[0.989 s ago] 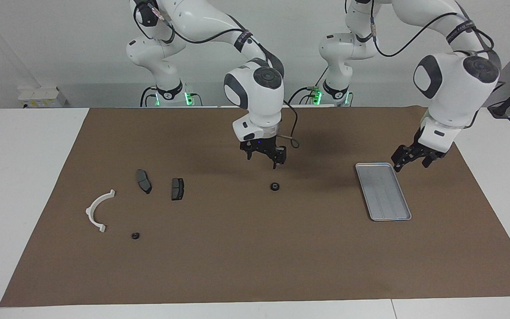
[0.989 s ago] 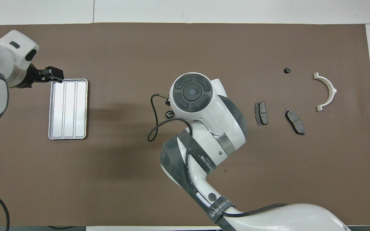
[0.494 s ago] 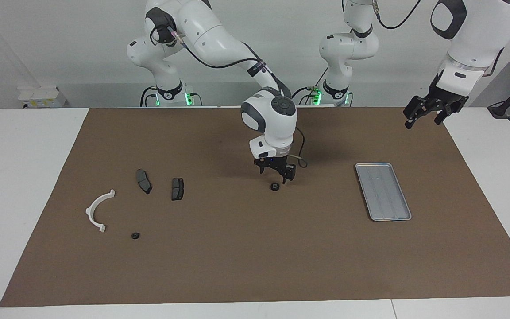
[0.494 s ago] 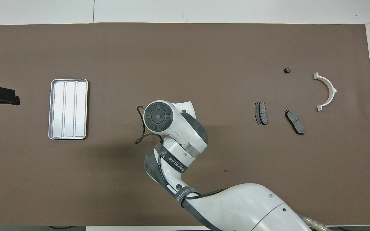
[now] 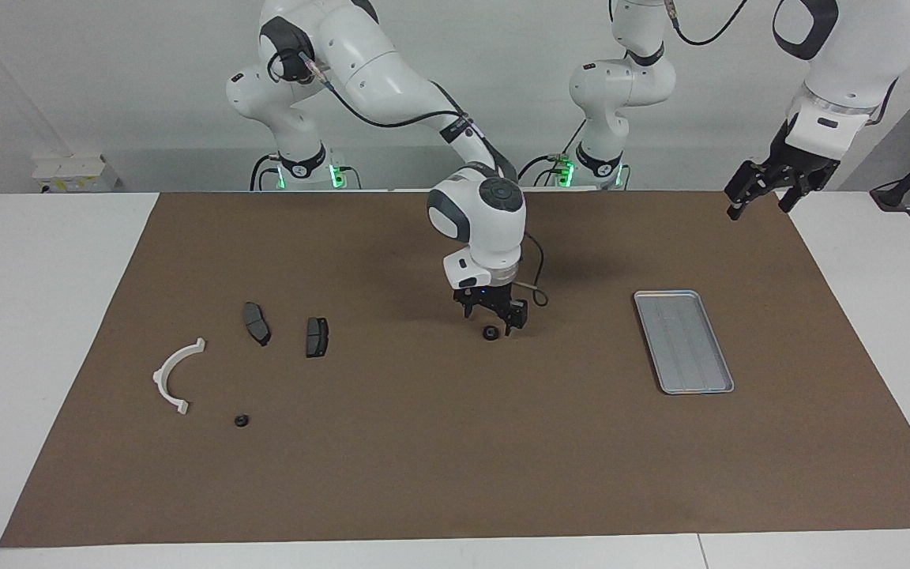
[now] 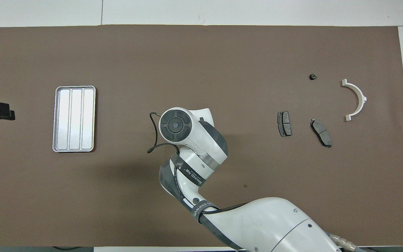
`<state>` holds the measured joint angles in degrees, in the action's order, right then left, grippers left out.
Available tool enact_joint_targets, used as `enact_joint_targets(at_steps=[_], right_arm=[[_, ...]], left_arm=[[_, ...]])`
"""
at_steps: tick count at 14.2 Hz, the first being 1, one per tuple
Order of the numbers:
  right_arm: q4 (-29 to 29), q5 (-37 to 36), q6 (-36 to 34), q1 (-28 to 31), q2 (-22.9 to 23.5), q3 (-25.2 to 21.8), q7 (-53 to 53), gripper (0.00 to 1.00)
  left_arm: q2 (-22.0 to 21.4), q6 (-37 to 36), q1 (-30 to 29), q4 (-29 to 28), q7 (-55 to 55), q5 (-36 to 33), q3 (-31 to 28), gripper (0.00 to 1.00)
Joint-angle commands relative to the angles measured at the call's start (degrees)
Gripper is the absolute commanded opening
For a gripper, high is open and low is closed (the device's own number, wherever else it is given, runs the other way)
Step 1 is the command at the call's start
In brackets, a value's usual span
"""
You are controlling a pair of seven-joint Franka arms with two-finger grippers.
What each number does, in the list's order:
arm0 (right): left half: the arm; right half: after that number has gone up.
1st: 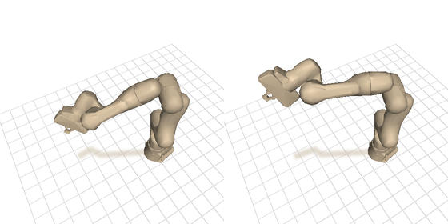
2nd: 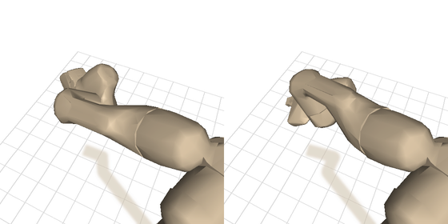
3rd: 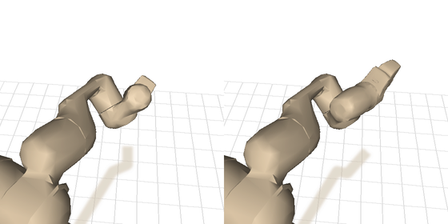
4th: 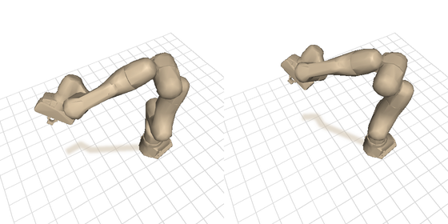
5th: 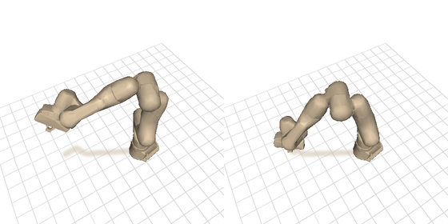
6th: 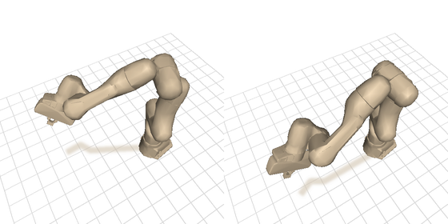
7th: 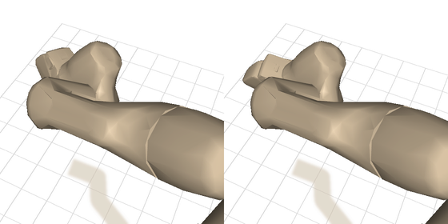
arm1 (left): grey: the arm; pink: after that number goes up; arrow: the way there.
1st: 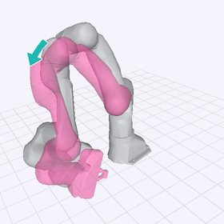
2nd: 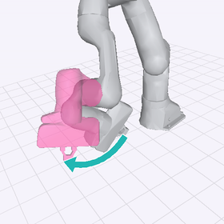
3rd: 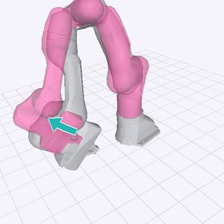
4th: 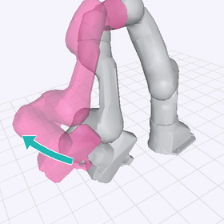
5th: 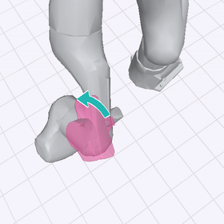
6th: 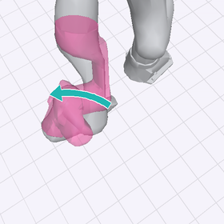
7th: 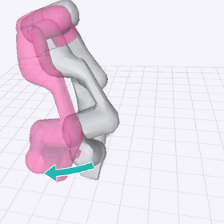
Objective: Place bearing gear from tray to pile
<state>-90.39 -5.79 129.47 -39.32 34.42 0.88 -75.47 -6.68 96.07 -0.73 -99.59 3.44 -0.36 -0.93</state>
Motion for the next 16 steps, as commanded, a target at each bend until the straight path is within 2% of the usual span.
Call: enact_joint_targets(at_steps=[1,4,6,7,8,9,10,13,16], right_arm=[[0.39,-0.18,1.4,0.47,1.78,0.35,-0.81,1.0],[0.3,-0.27,1.13,0.56,1.79,0.35,-0.73,0.99],[0.13,-0.1,1.4,0.47,1.79,0.35,-0.81,0.9],[0.04,-0.1,1.4,0.39,1.79,0.35,-0.81,0.78],[0.04,0.08,1.31,0.47,1.79,0.35,-0.81,0.49],[0.04,0.17,1.22,0.47,1.79,0.35,-0.81,0.07],[0.21,0.08,0.96,0.65,1.7,0.35,-0.64,0.0],[1.44,-0.18,-1.14,1.09,1.79,0.35,-0.46,0.0],[8.18,-0.36,-12.53,3.8,1.09,0.35,5.04,0.0]], left_arm=[[0.43,-4.12,-0.93,2.28,-1.07,-0.16,-0.12,1.0],[1.67,-7.83,-0.85,5.72,-1.95,-0.34,0.23,1.0],[1.49,-7.13,-0.32,5.55,-1.95,0.18,0.32,1.0],[1.06,-7.39,-0.49,5.28,-2.04,0.18,0.4,1.0],[0.79,-7.65,-0.32,5.11,-2.12,0.18,0.32,1.0],[0.79,-7.48,-0.23,5.11,-2.12,0.18,0.4,1.0],[0.79,-7.31,-0.23,4.93,-2.21,0.18,0.41,1.0],[0.61,-7.65,-0.23,4.84,-2.13,0.27,0.49,1.0],[0.0,-8.09,-0.06,3.79,-2.04,0.27,0.58,1.0]])
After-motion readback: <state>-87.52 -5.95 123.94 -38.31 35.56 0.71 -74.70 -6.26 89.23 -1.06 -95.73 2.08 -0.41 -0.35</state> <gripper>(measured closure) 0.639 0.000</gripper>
